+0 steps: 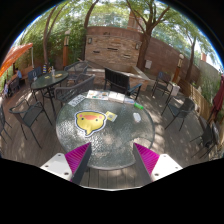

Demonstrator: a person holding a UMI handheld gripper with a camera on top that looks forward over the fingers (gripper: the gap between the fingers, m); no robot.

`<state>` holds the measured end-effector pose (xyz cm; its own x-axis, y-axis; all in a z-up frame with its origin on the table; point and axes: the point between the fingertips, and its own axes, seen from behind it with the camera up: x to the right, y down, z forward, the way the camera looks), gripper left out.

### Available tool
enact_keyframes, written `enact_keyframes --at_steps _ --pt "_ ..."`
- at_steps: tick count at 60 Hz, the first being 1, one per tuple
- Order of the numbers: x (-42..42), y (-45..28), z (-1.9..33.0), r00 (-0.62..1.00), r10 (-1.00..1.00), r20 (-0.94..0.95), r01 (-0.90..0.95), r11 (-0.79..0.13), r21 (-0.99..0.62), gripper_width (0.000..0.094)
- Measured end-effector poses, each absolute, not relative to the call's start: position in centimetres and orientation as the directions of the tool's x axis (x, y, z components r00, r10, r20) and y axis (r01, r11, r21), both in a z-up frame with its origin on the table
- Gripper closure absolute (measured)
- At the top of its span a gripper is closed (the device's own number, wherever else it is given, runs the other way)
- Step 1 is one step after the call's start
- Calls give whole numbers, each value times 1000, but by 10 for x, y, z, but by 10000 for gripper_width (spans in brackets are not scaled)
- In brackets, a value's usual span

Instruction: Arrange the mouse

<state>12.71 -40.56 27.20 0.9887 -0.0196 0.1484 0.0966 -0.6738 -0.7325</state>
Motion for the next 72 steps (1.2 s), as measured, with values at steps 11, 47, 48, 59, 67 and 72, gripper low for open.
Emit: enact_keyframes --at_steps 11,47,48,59,67,72 --pt "148 -404 253 988 -33 149 83 -705 -704 70" --pt "356 -176 79 987 -73 145 61 -664 -745 83" --pt "360 -165 75 987 -71 143 62 -658 -751 87" --pt "385 -59 25 994 -54 97 39 -645 -763 82" --pt "388 -12 -1 997 -41 67 25 -645 -763 116" --pt "389 0 -13 998 -38 53 16 -652 -758 231"
